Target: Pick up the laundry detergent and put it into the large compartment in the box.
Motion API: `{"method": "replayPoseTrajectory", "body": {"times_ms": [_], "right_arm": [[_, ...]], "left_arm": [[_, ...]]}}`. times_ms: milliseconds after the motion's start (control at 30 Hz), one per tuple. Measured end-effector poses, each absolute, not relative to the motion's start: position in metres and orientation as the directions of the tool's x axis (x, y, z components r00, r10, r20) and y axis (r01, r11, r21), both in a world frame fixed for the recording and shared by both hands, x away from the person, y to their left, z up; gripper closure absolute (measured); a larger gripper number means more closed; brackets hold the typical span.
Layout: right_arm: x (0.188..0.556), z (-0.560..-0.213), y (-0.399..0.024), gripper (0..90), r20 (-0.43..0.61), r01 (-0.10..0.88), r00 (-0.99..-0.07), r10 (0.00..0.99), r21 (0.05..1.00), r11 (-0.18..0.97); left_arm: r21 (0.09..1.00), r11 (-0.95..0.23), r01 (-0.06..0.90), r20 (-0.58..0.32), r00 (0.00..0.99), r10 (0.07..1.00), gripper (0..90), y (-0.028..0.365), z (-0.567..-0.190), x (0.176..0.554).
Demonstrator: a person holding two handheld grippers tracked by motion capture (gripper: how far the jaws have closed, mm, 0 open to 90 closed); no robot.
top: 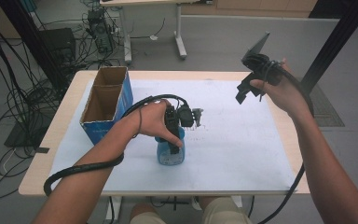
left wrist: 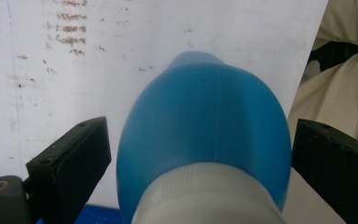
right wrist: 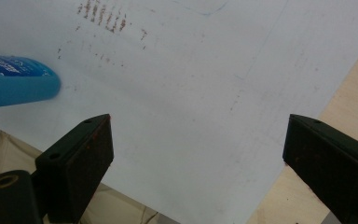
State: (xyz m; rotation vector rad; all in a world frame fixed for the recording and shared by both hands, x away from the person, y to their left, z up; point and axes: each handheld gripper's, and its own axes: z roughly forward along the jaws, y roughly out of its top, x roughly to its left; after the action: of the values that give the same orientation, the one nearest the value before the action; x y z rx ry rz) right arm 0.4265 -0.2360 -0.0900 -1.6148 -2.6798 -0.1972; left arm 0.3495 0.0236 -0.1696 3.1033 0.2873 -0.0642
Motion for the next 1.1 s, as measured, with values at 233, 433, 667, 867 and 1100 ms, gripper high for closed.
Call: {"method": "replayPoseTrajectory", "body": {"times_ms": [233,433,667,867,1100], "right_arm": [[0.4264,-0.0895,-0.2348,8.9,0.07,0.88,-0.47,0.88,0.104,0.462],[0.427,-0.09,-0.235,8.9,0.07,0.88,-0.472,0.879,0.104,0.464],[0.4264,-0.0898,-0.235,8.9,0.07,0.88,-0.471,0.88,0.104,0.463],[0.4262,-0.0899,-0.2345,8.9,0.07,0.88,-0.47,0.88,0.105,0.463],[0.4261,-0.0899,-0.2343,8.9,0.07,0.88,-0.471,0.88,0.104,0.463]], "left_arm": [[0.018,-0.983,0.182,-0.043,0.983,0.181,5.5,0.0236,-0.1687,0.35],[0.016,-0.984,0.18,-0.04,0.983,0.179,5.5,0.0235,-0.1676,0.3503],[0.018,-0.983,0.181,-0.041,0.983,0.18,5.5,0.0239,-0.1676,0.3499],[0.018,-0.984,0.18,-0.037,0.983,0.179,5.5,0.024,-0.1659,0.3497],[0.019,-0.983,0.18,-0.039,0.983,0.179,5.5,0.0238,-0.1663,0.3497]]}}
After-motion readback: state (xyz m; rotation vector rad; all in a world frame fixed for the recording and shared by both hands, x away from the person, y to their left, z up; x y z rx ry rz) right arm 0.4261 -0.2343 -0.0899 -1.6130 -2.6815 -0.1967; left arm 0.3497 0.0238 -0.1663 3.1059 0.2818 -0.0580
